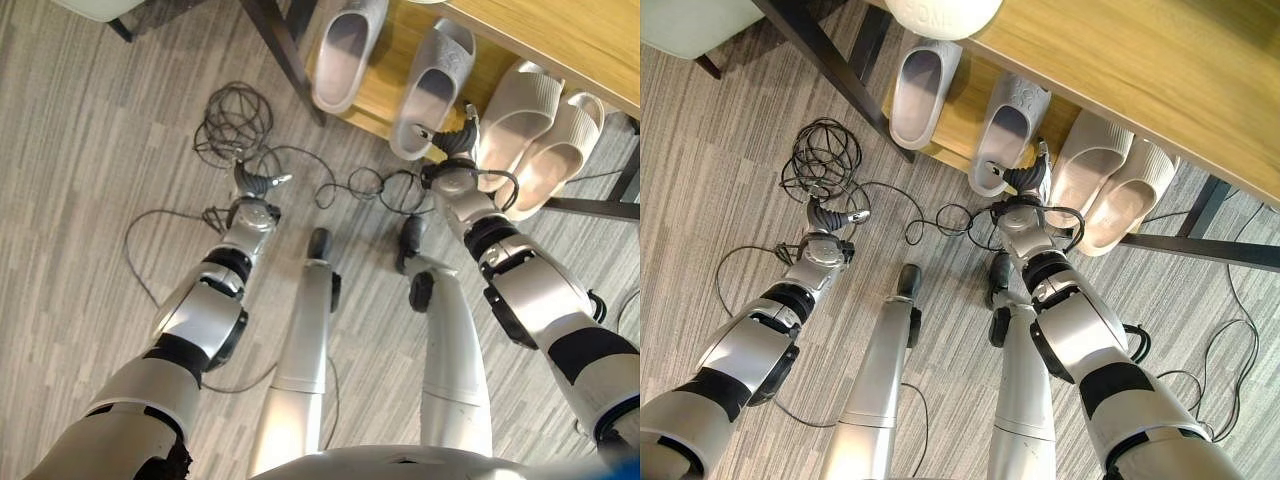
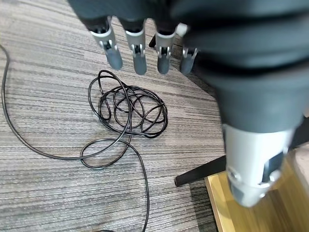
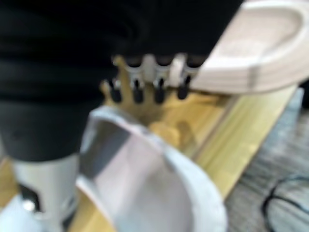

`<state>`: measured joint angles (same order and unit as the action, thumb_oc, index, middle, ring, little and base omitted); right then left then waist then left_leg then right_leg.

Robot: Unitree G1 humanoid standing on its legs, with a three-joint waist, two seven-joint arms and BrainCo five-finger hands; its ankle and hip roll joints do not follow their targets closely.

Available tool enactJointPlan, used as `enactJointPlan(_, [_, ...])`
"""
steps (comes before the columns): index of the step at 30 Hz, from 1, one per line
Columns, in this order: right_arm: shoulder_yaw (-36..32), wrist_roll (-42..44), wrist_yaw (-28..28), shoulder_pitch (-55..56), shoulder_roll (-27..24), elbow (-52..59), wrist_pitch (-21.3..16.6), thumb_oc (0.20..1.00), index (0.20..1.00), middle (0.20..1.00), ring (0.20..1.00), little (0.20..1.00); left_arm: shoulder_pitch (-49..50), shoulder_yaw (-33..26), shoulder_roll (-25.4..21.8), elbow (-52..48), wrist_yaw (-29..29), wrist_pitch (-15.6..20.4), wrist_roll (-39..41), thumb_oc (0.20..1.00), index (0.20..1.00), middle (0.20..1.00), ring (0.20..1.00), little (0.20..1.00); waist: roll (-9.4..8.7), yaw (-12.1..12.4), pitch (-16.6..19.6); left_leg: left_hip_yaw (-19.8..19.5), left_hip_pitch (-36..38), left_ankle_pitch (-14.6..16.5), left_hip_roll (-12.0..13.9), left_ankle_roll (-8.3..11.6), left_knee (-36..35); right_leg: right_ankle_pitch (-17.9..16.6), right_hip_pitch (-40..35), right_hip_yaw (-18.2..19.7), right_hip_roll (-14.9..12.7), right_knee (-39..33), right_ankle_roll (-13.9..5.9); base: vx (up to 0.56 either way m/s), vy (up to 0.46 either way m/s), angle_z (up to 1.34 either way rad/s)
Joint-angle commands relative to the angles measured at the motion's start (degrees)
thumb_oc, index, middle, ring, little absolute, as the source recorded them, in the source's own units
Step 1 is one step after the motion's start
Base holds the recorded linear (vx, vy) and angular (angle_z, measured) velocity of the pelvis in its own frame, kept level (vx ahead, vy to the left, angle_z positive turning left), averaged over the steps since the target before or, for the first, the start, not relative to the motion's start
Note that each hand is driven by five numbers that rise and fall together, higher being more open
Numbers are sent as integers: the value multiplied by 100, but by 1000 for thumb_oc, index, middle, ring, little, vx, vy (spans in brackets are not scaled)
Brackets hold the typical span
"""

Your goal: Arrange the slippers neatly on the shoe rack.

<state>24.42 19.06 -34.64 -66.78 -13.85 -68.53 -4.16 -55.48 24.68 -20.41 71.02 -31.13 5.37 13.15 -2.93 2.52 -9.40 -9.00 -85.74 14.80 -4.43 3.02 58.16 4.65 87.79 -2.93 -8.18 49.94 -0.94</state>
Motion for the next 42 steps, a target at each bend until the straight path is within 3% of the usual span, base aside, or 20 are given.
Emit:
enactJointPlan(1, [-48,401,85,-743,-12,-111,-311,1000,1000,1000,1000,1000,-293,32,-320,397,90,156,145,1000,1000,1000,1000,1000,122,-54,-85,35,84,-598,313,125,-1077,1243,-443,293,-99,734,-325,0,0,0])
enactJointPlan(25, [428,1874,1169,-1178,-113,58,-647,1000,1000,1000,1000,1000,-315,197,-749,176,557,290,264,1000,1000,1000,1000,1000,96,95,-95,-70,90,-770,307,228,-1288,1361,-538,191,-121,678,-257,3,-21,2])
enactJointPlan(35, [285,2131,1081,-1415,-195,28,-728,1000,1000,1000,1000,1000,158,100,-627,-17,521,411,272,1000,1000,1000,1000,1000,74,205,-139,-28,189,-821,310,247,-1457,1397,-657,142,-144,597,-242,-8,-3,5])
enactJointPlan(42, [-51,2197,858,-1286,-138,-152,-696,1000,1000,1000,1000,1000,203,154,-427,10,505,363,238,1000,1000,1000,1000,1000,72,152,-124,0,192,-776,290,212,-1352,1443,-654,172,-134,684,-213,7,7,3])
